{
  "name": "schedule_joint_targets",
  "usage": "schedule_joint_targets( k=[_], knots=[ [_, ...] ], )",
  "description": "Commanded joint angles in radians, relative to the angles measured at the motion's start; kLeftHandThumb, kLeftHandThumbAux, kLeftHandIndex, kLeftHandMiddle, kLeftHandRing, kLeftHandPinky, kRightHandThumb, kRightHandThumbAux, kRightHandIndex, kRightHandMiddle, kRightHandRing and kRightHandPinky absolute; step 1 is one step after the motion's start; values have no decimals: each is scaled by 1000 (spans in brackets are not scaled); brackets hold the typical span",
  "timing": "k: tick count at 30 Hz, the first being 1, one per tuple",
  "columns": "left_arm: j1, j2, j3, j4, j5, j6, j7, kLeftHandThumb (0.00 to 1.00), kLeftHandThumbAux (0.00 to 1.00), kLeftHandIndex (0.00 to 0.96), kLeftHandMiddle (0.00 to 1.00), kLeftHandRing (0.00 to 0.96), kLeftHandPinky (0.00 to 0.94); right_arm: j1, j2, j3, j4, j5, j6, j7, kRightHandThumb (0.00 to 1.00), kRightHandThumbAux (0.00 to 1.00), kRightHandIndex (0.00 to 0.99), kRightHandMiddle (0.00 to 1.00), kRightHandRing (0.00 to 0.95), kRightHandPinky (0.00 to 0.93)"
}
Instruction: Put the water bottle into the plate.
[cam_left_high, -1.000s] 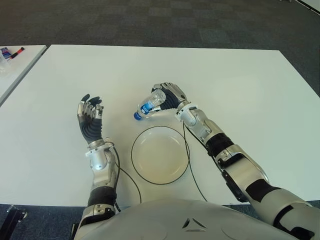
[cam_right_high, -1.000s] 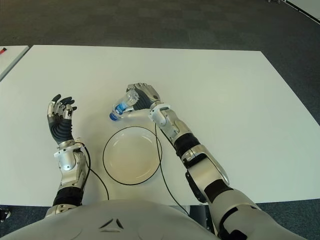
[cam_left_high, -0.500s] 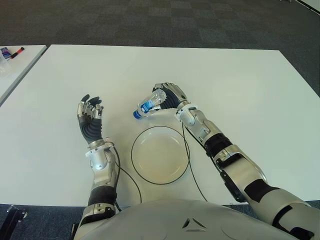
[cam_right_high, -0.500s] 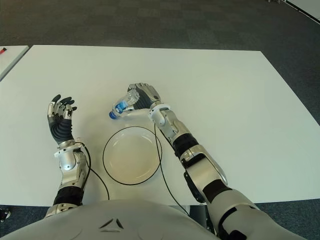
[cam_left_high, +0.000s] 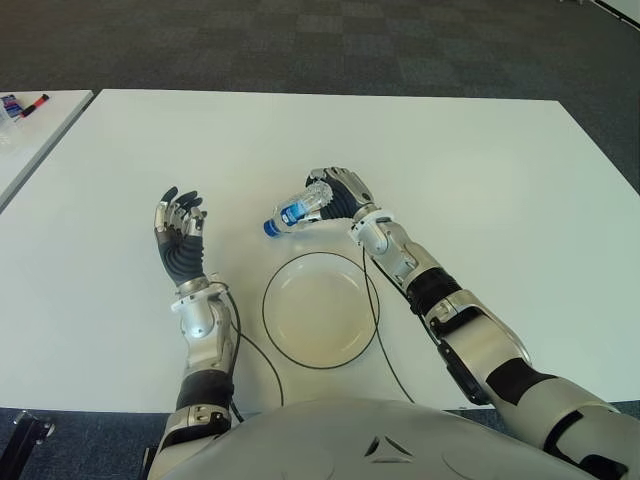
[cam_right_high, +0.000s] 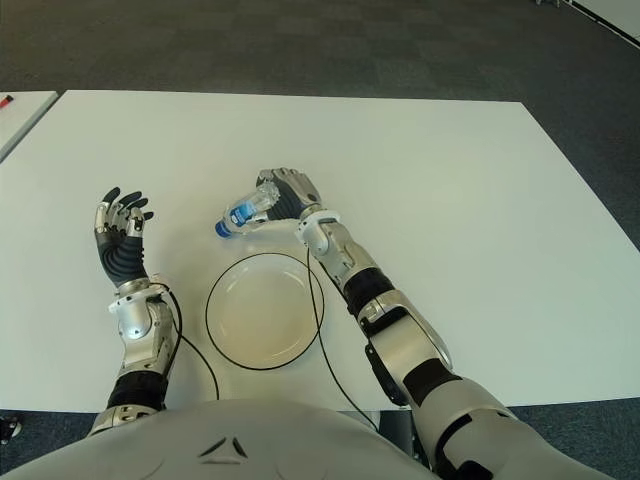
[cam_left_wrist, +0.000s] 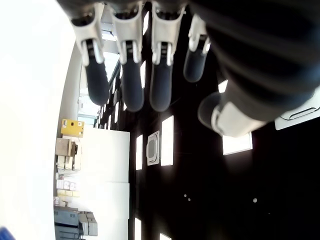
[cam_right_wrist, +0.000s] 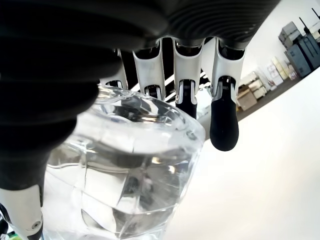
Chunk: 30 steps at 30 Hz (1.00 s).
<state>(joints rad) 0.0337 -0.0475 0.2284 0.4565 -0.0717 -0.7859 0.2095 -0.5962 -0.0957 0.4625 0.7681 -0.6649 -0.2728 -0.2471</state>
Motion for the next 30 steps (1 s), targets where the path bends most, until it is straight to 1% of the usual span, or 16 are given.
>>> schedule_joint_targets(
  k=[1,9,20,24,30],
  knots=[
    [-6,2,5,20,4,-1,-6,542,637,196,305,317,355,-25,6,3,20,2,-5,-16,953,657,391,500,515,828],
    [-16,2,9,34,-1,-11,-9,560,620,201,310,318,357,-33,8,3,40,3,-14,-29,954,657,392,500,514,828],
    [-26,8,15,61,14,-36,1,561,611,202,306,319,350,-42,5,-5,54,14,-64,-64,954,656,393,502,514,832],
    [-28,9,18,69,20,-41,4,562,617,204,307,320,354,-38,-2,-15,29,22,-76,-64,955,656,394,503,515,833],
    [-33,9,22,78,19,-44,-4,567,621,200,303,318,350,-9,-23,-44,-87,54,-98,-44,955,656,394,505,515,836]
  ],
)
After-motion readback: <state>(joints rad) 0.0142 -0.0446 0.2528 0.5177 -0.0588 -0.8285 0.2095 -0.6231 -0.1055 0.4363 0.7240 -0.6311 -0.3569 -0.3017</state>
